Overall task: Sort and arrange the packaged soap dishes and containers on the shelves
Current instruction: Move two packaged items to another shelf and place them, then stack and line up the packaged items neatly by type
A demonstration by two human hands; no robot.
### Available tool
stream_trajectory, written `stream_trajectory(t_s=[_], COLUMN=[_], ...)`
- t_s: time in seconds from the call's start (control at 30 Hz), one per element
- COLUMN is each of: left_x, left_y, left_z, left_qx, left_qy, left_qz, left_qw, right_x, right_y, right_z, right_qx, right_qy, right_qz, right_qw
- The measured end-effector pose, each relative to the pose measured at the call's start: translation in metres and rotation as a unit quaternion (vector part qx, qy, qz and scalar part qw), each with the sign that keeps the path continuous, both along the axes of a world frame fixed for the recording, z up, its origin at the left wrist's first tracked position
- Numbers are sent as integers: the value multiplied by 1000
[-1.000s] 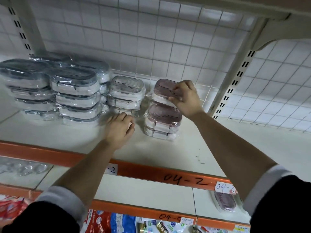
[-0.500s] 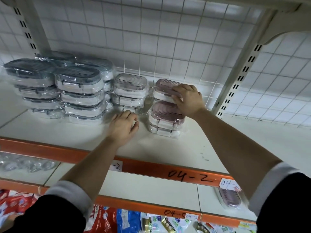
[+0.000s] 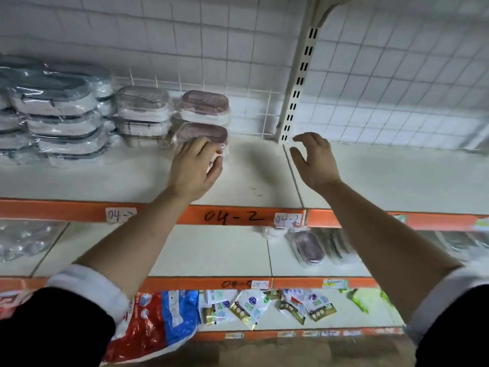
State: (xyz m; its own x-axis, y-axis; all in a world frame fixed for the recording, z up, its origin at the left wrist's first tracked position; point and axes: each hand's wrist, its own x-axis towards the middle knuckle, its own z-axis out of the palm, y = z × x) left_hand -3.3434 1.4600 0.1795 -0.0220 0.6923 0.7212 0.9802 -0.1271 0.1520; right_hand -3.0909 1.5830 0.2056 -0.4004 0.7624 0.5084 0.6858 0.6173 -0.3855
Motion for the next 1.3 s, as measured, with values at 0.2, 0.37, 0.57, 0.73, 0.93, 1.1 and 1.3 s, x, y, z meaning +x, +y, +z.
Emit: stream_trajectory(t_s=[0.2,0.37,0.57,0.73,0.93,1.1,1.3], left_x=[108,205,284,321,333,306,273], left_y=[-3,-26,-54,-58,-22,16,60], left_z=[-8,-34,-88,-138,-194,-261,-317], left_qx=[-30,-95,-142,-211,-218,-225,-214], left_qy=[1,55,34,-7,-61,62,62], left_qz=[-46,-97,-78,-42,-24,-54,-25], left_qw=[998,989,986,977,974,971,975], right_x=[108,195,258,282,272,256,220], right_y=[-26,-58,-90,-106,-81,-47,-4], right_z=[-18,-49,-101,-167,-231,-300,-350], right_qx=[-12,-18,-21,-108,-188,-230,-234], right_qy=[-6,-10,36,-17,-80,-175,-191], right_qz=[-38,-39,-51,-32,-3,40,46], right_qw=[999,999,998,993,979,957,952])
